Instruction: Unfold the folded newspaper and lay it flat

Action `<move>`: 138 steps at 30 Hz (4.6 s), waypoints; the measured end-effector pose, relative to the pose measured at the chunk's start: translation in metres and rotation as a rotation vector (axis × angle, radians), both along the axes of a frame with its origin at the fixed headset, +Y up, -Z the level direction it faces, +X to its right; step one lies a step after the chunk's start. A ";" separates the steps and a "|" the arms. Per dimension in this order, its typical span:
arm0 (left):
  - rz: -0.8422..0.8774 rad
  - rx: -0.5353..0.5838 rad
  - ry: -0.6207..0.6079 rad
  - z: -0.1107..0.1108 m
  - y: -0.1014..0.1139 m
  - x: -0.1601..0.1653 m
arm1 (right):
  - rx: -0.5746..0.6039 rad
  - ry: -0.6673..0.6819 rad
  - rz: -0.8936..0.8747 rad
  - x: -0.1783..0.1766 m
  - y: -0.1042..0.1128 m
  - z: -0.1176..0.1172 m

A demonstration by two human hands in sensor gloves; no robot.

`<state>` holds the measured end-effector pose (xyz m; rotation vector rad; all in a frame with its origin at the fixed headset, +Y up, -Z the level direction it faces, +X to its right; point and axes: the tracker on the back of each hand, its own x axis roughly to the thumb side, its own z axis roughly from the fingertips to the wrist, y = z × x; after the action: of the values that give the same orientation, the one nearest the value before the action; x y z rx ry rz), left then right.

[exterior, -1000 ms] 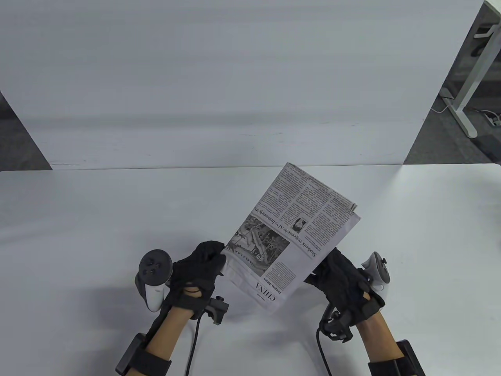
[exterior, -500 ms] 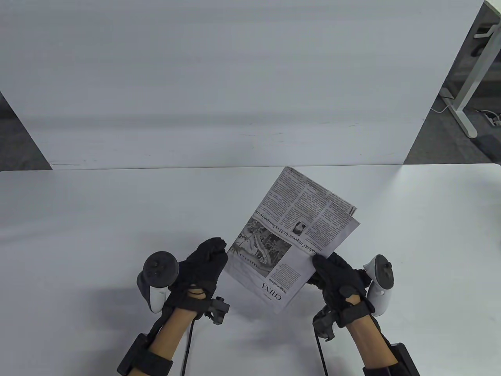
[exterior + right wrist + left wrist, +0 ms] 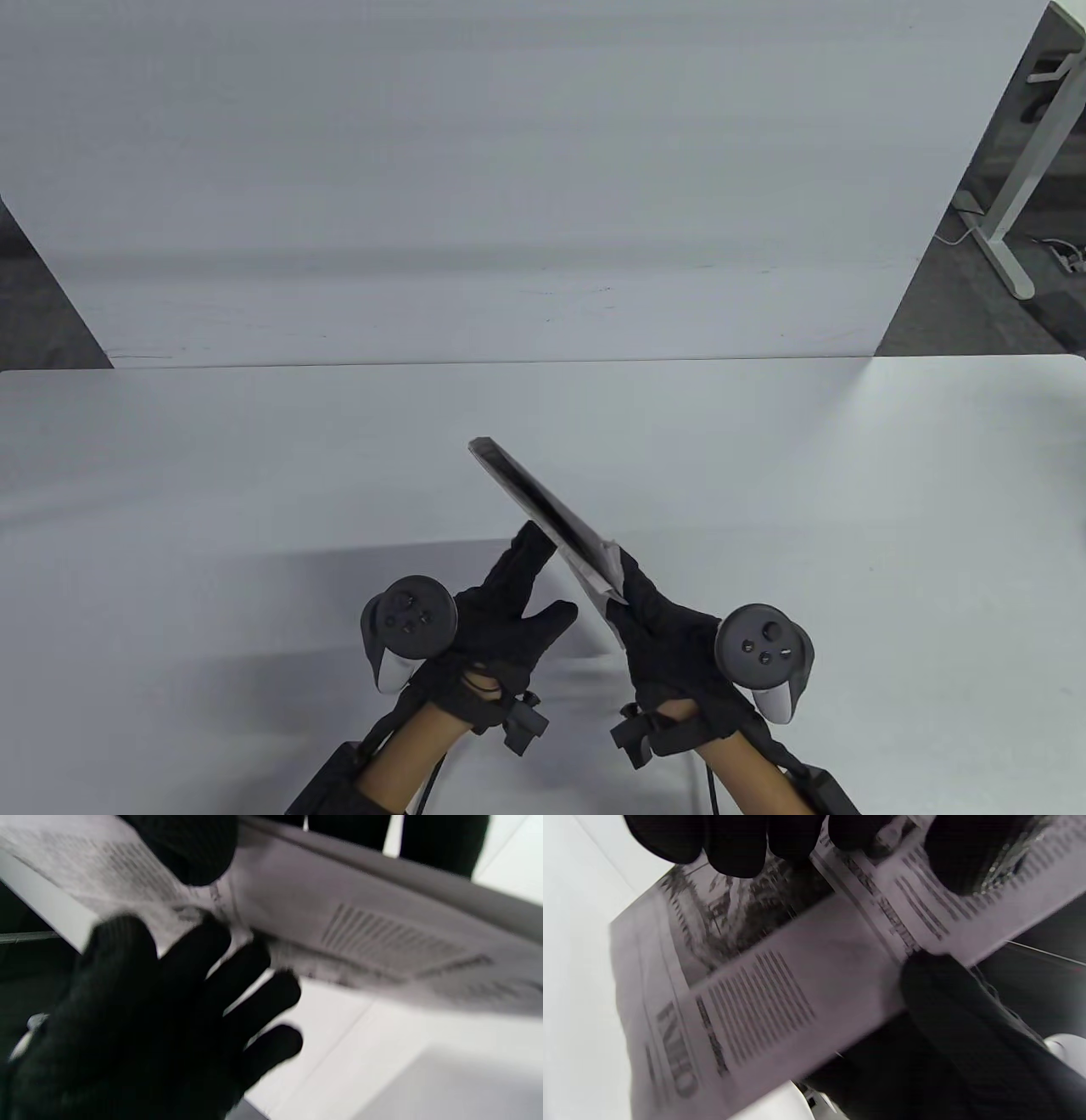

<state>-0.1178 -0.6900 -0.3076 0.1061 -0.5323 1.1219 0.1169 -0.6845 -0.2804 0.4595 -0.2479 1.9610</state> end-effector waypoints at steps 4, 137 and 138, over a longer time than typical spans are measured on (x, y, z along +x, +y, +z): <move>0.033 -0.015 -0.092 0.001 -0.005 0.008 | -0.040 0.137 0.030 -0.011 -0.008 -0.002; 0.210 -0.337 0.285 -0.055 0.016 -0.114 | -0.640 0.474 -0.658 0.046 -0.049 -0.048; 0.210 -0.338 0.284 -0.055 0.016 -0.114 | -0.638 0.474 -0.652 0.046 -0.049 -0.048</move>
<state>-0.2314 -0.6736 -0.3628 0.0260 -0.0742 1.3608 0.1626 -0.7332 -0.3283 0.3437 0.4718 1.1550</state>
